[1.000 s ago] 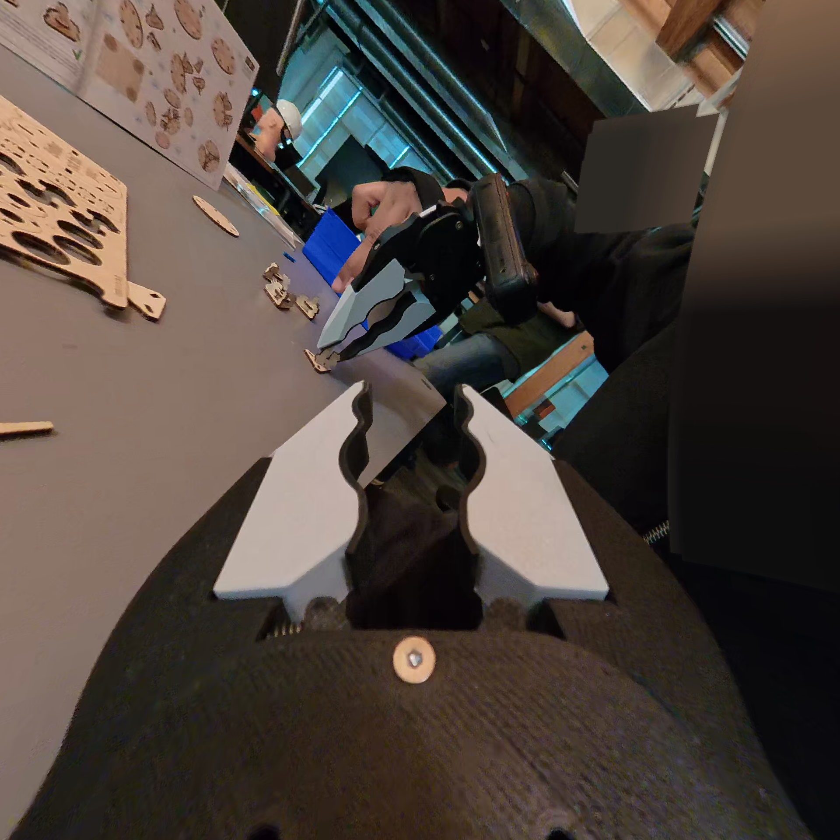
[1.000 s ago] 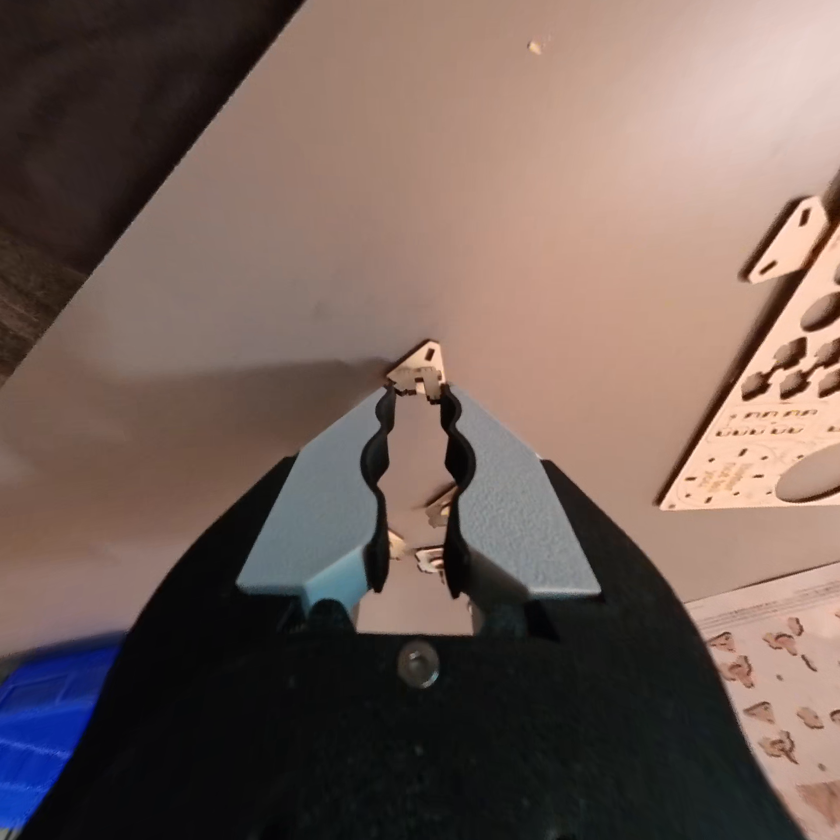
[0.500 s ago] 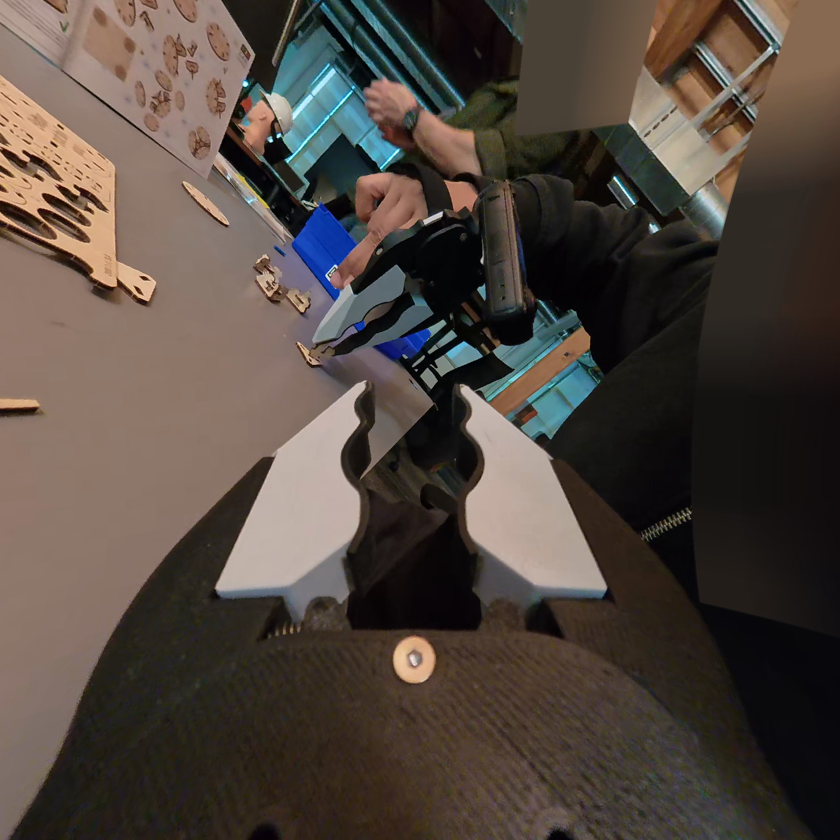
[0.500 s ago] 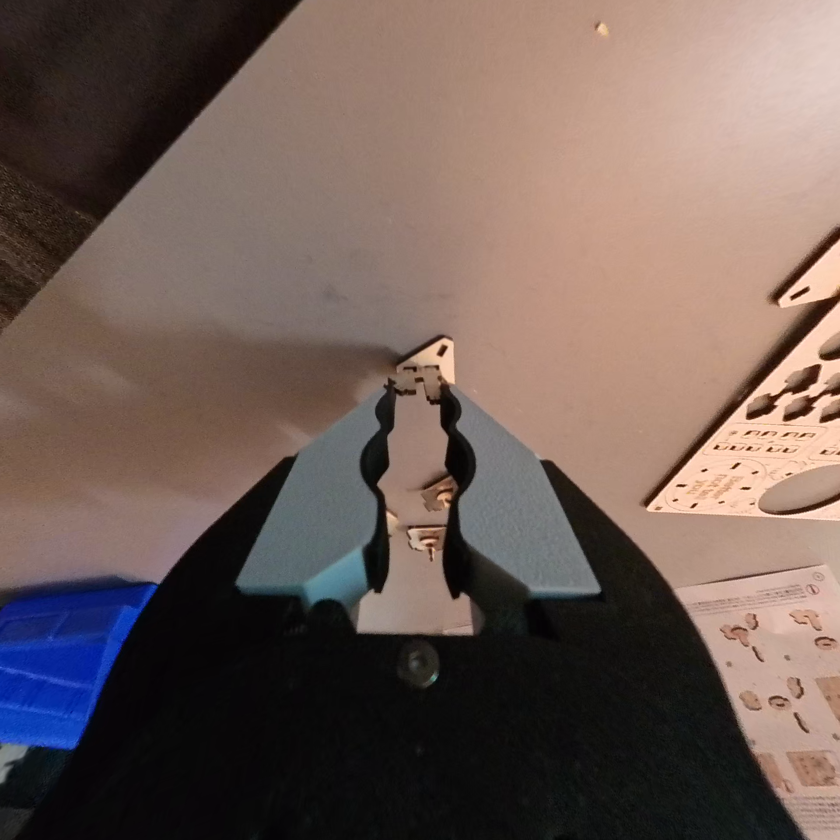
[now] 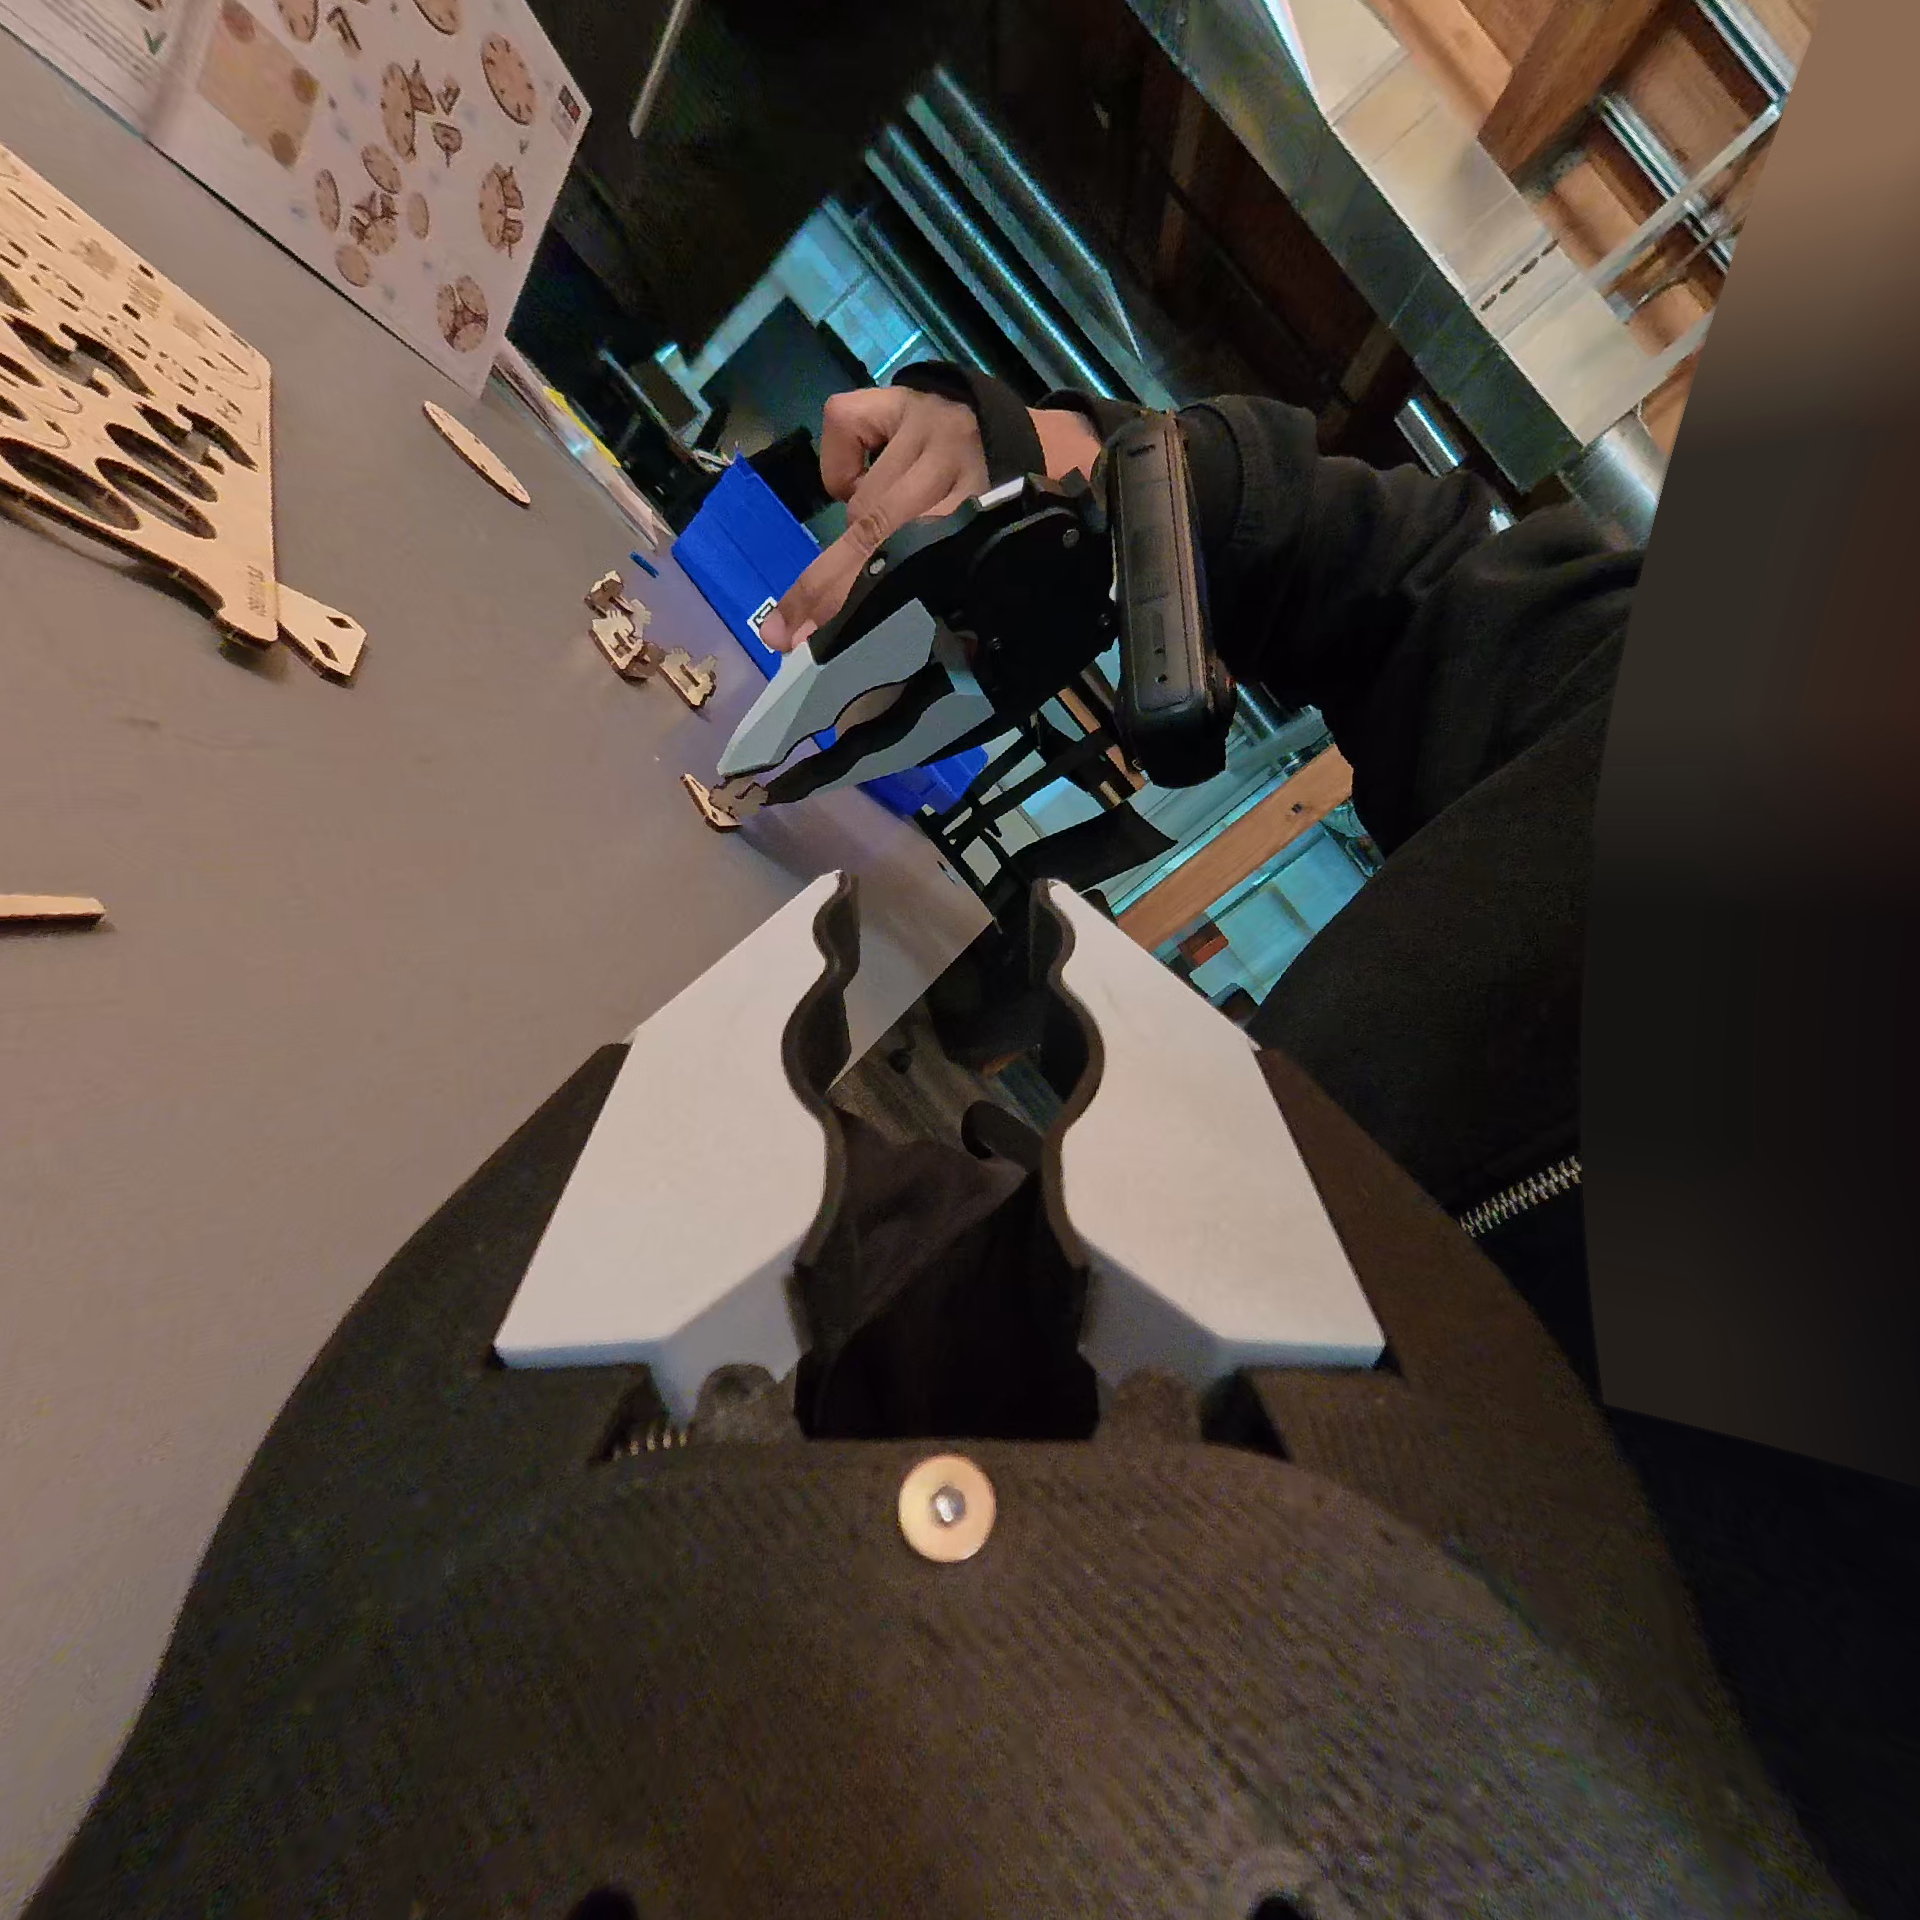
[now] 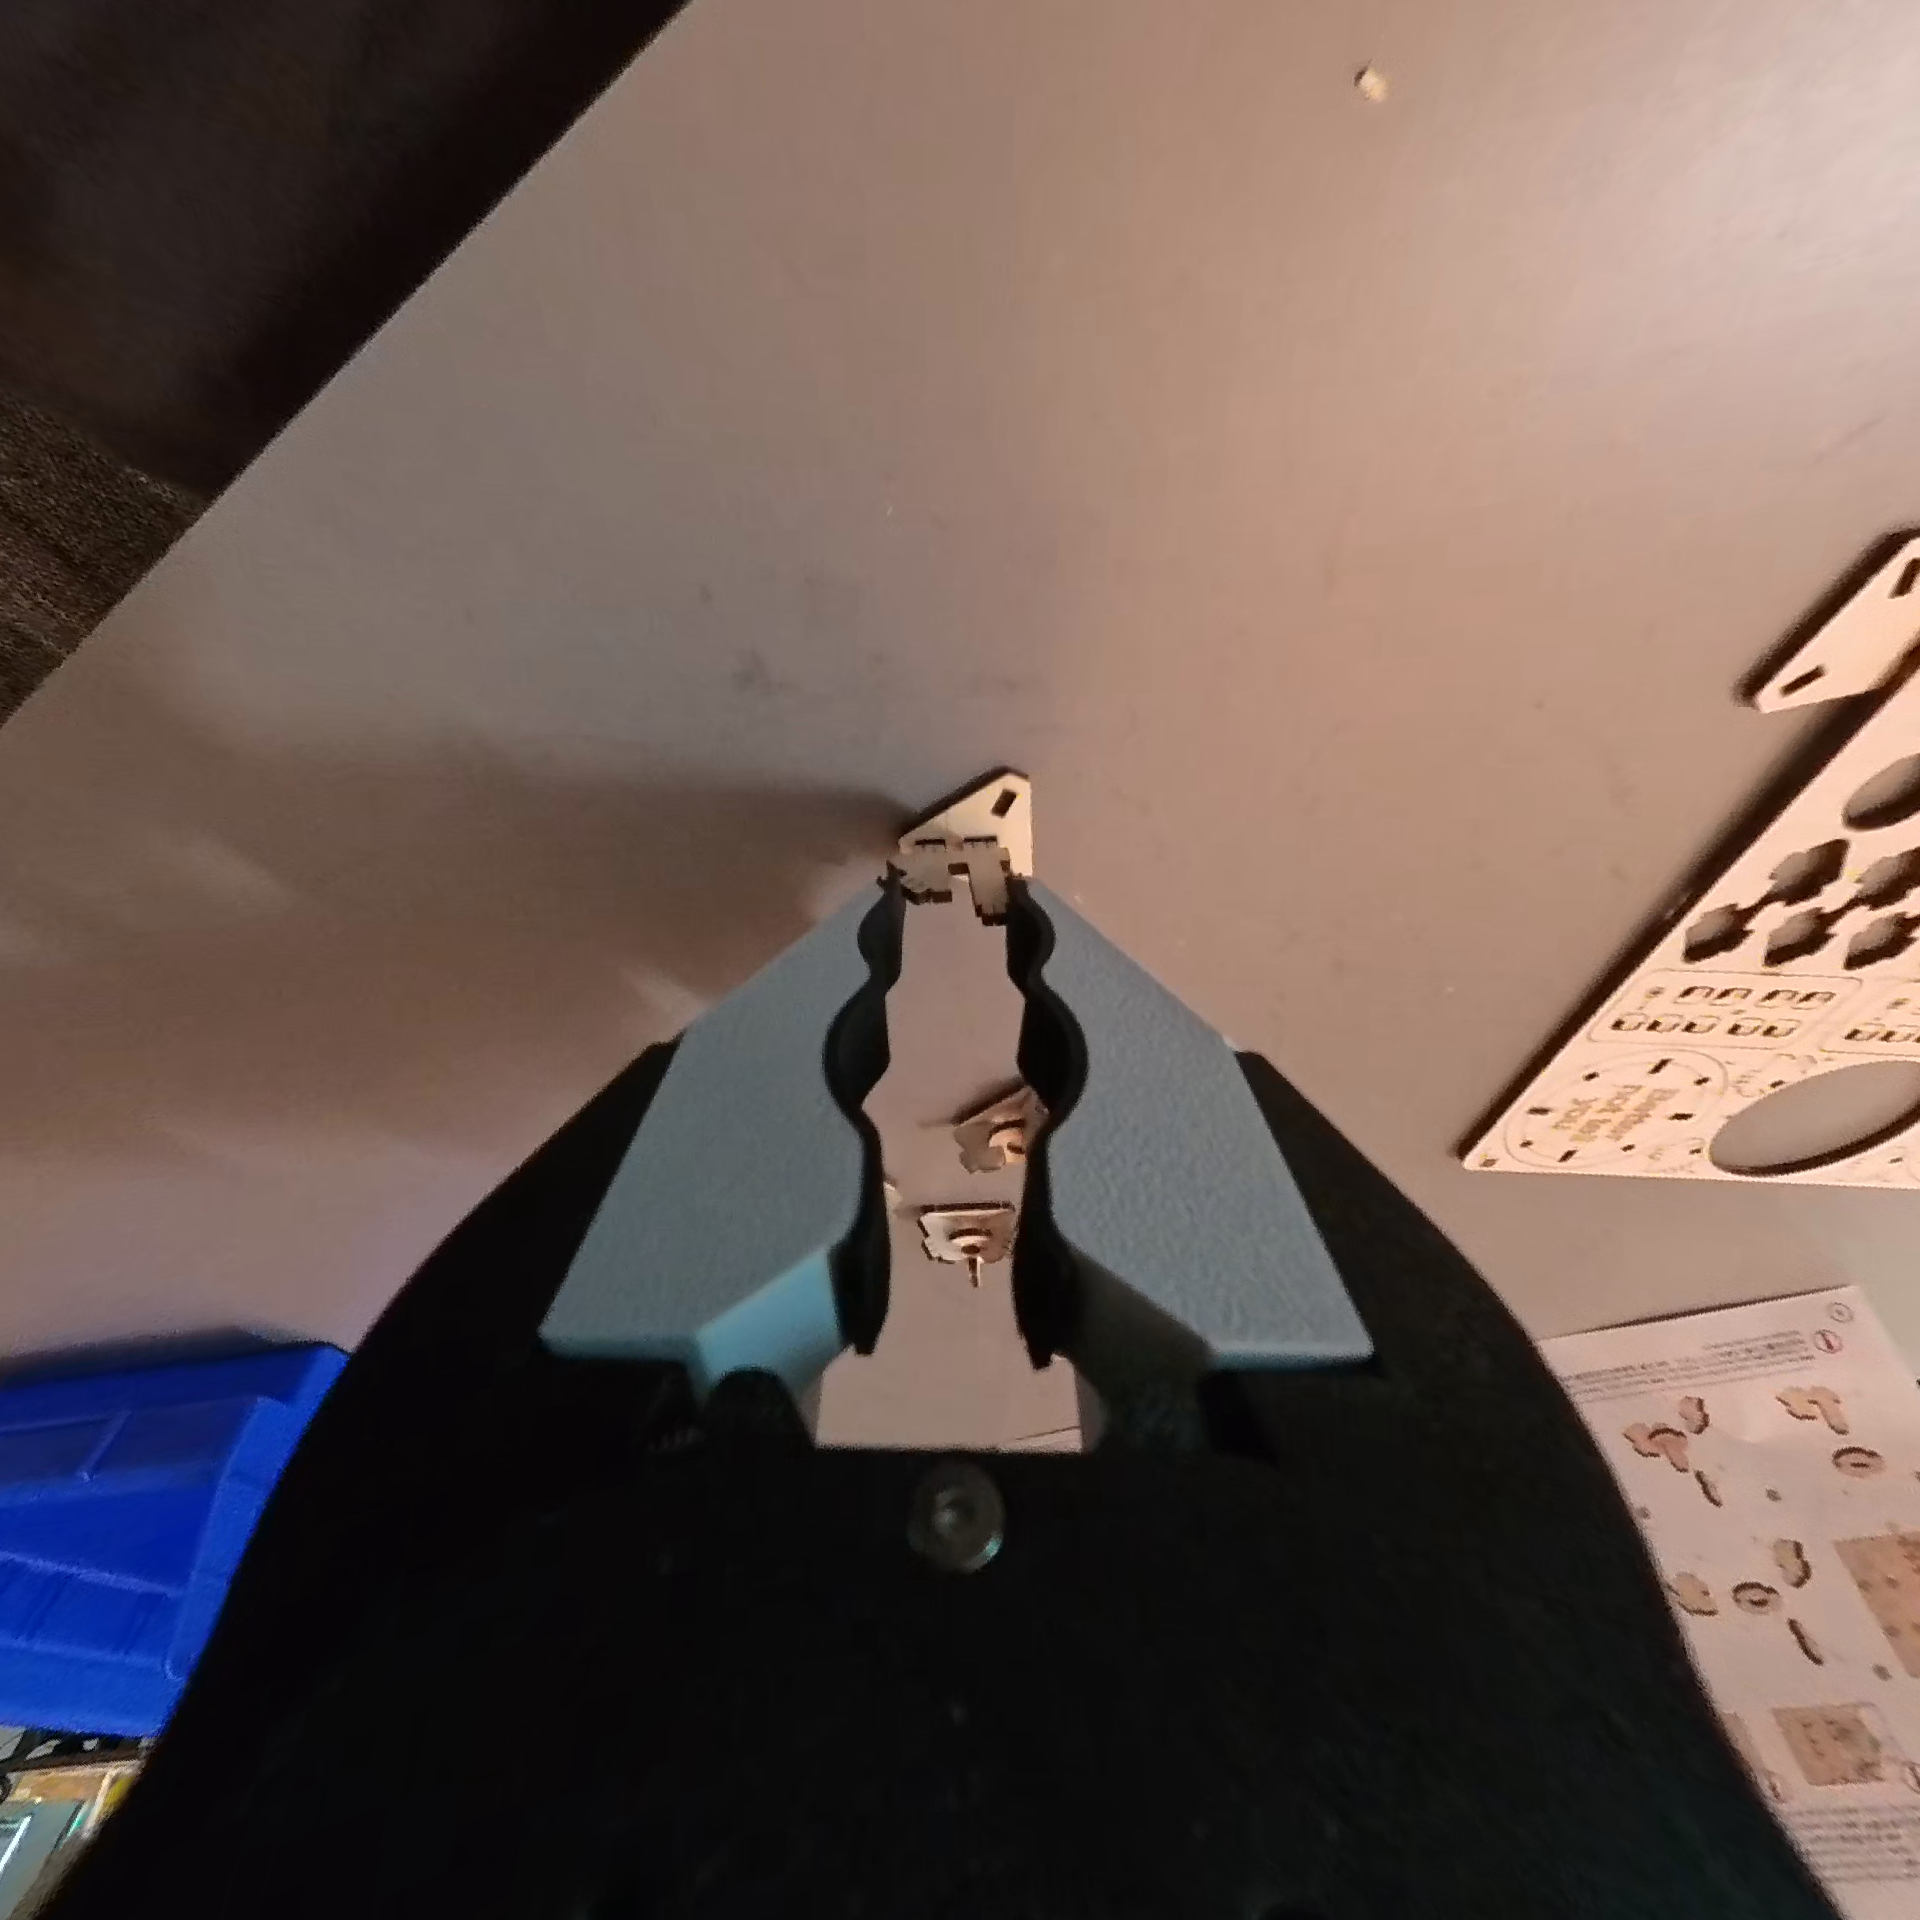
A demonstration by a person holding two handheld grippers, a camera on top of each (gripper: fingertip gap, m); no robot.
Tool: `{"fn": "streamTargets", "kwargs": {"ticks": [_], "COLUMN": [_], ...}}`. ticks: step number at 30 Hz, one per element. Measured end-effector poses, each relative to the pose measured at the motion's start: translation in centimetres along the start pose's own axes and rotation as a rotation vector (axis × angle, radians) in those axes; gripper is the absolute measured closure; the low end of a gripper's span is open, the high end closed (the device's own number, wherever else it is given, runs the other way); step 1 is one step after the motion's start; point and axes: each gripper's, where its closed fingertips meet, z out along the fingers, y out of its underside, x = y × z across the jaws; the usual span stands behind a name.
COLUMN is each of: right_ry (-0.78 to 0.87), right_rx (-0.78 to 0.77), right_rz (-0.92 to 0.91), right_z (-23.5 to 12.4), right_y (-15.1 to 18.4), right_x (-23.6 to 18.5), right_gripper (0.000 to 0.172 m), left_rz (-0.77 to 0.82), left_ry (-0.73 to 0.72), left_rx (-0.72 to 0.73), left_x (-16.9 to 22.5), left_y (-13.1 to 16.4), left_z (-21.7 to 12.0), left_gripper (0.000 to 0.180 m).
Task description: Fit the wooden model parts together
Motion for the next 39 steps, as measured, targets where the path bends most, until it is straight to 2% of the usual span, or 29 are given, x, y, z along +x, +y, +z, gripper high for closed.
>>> {"fn": "streamTargets", "kwargs": {"ticks": [30, 39], "right_ry": [-0.002, -0.01], "right_rx": [-0.013, 0.02], "right_rz": [-0.042, 0.019], "right_z": [0.0, 0.1], "right_y": [-0.19, 0.02], "right_x": [0.08, 0.08], "right_gripper": [0.153, 0.154], "left_rz": [-0.017, -0.017], "left_ry": [0.001, 0.004], "left_rx": [0.002, 0.005], "left_x": [-0.21, -0.12], "left_y": [-0.03, -0.08], "left_z": [-0.24, -0.29], "left_gripper": [0.15, 0.15]}}
